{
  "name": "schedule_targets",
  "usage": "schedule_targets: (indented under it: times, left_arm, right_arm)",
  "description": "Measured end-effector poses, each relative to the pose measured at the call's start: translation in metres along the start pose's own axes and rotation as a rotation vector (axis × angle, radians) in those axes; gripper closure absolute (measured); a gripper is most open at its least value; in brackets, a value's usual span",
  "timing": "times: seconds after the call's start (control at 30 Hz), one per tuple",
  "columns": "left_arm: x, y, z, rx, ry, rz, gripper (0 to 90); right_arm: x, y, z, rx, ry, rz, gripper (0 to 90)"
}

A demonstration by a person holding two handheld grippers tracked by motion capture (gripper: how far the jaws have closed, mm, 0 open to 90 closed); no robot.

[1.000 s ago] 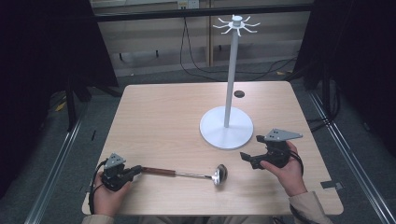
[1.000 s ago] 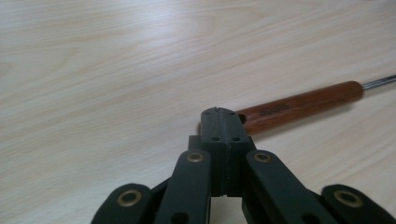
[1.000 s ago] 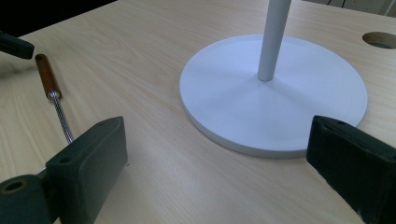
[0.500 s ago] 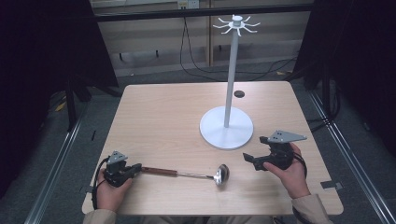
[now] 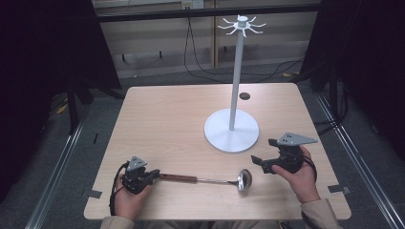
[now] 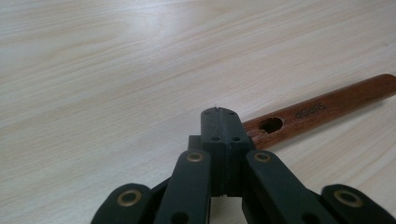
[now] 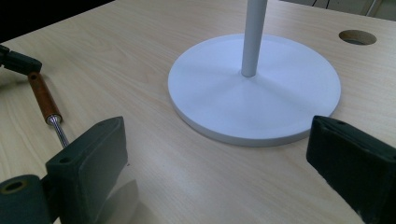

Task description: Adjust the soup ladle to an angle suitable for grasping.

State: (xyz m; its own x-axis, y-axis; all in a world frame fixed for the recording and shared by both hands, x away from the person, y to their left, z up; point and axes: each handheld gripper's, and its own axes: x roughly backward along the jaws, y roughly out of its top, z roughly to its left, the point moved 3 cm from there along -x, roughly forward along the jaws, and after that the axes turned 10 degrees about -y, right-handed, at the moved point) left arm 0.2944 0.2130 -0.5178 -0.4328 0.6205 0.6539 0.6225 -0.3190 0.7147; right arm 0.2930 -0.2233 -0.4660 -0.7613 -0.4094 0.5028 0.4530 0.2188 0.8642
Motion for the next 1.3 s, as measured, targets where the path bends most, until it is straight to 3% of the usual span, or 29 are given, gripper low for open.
schedule_targets:
  times: [0.13, 0.23, 0.3, 0.67, 0.7, 0.9, 0.97, 1.0, 1.13, 1.2, 1.3]
  left_arm:
    - [-0.007, -0.001, -0.008, 0.018, 0.013, -0.005, 90.0]
    - [-0.009, 0.001, -0.012, 0.009, 0.029, 0.01, 90.0]
    - [-0.012, 0.001, -0.014, 0.033, 0.022, -0.011, 90.0]
    - [-0.027, 0.006, -0.037, -0.006, 0.019, -0.01, 90.0]
    - [-0.029, 0.007, -0.039, 0.006, 0.019, -0.021, 90.0]
    - [-0.024, 0.008, -0.034, 0.011, 0.024, -0.03, 87.7]
    - [-0.02, 0.009, -0.031, 0.005, 0.032, -0.033, 83.4]
    - [-0.018, 0.009, -0.028, -0.009, 0.033, -0.027, 79.0]
    - [-0.015, 0.008, -0.023, 0.0, 0.039, -0.059, 60.0]
    - [-0.011, 0.007, -0.019, -0.02, 0.054, -0.051, 49.1]
    - [-0.006, 0.006, -0.014, -0.013, 0.07, -0.074, 35.7]
  right_arm:
    - [0.002, 0.0, 0.0, 0.001, -0.001, -0.003, 4.9]
    - [0.003, 0.0, 0.0, 0.003, -0.003, -0.006, 5.0]
    - [0.004, -0.001, -0.001, 0.003, -0.006, -0.008, 5.0]
    - [0.012, -0.003, -0.004, -0.023, -0.018, -0.011, 4.9]
    - [0.012, -0.004, -0.005, -0.023, -0.018, -0.011, 4.9]
    - [0.014, -0.003, -0.006, -0.017, -0.015, -0.01, 5.0]
    - [0.014, -0.002, -0.004, -0.015, -0.008, -0.007, 5.3]
    - [0.013, -0.002, -0.003, -0.011, -0.005, -0.007, 5.3]
    - [0.009, 0.002, 0.004, 0.016, 0.012, 0.005, 5.8]
    - [0.006, 0.006, 0.01, 0.037, 0.026, 0.012, 6.1]
    - [0.002, 0.011, 0.019, 0.068, 0.056, 0.022, 6.7]
